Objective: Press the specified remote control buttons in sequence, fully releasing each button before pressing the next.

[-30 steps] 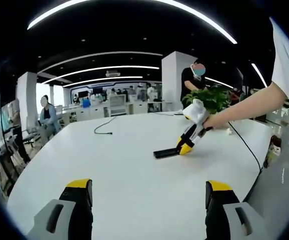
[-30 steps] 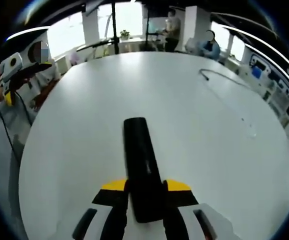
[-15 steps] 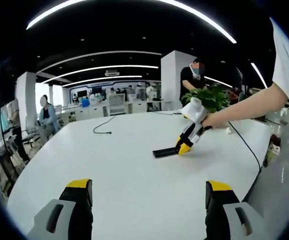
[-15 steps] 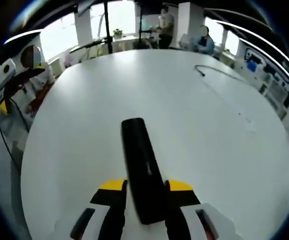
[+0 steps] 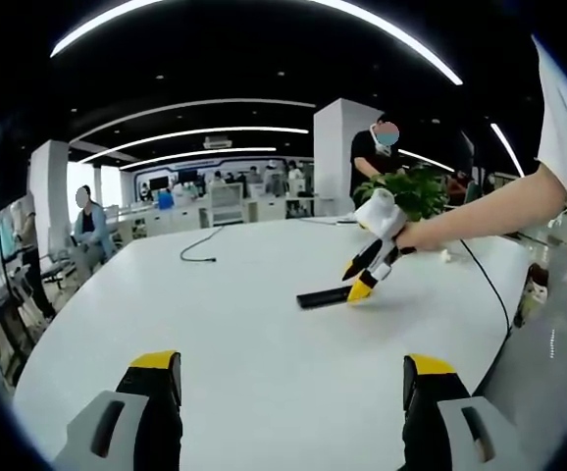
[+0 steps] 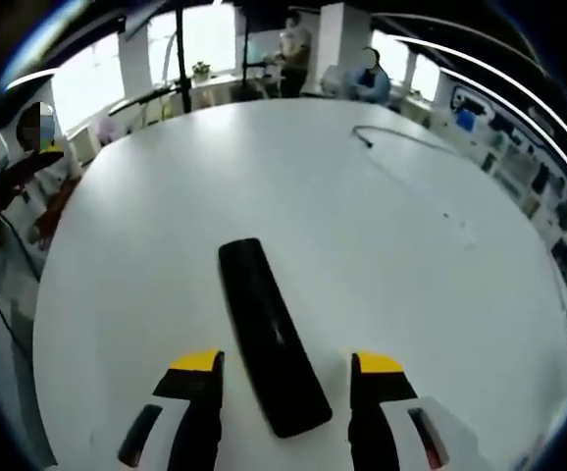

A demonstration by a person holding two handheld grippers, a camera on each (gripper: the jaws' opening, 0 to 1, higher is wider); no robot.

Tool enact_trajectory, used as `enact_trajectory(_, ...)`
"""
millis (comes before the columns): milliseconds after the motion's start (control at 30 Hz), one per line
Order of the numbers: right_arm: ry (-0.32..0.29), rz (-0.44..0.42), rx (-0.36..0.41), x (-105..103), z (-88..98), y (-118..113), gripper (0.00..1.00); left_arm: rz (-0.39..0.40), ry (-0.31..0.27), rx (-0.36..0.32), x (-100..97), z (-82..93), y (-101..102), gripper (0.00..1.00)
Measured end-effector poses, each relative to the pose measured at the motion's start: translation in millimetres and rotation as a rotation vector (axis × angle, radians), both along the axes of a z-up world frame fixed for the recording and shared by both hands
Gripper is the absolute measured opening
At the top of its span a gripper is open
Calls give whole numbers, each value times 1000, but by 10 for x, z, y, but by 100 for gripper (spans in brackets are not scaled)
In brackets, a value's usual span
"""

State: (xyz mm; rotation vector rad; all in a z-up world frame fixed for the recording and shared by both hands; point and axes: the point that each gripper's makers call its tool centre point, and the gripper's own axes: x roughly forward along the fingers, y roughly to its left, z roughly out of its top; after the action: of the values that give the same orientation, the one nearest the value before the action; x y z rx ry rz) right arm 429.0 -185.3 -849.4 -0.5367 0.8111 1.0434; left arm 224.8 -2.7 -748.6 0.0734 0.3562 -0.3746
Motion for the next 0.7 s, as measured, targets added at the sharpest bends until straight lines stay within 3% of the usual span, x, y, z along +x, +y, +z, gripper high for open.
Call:
enact_trajectory(333,33,-144,175,40,229,45,55,-3,1,1,0,-2,-7,97)
enact_trajectory(700,13,-166,202,-21,373,18,58,-7,3,-7,-3,-2,-15,97)
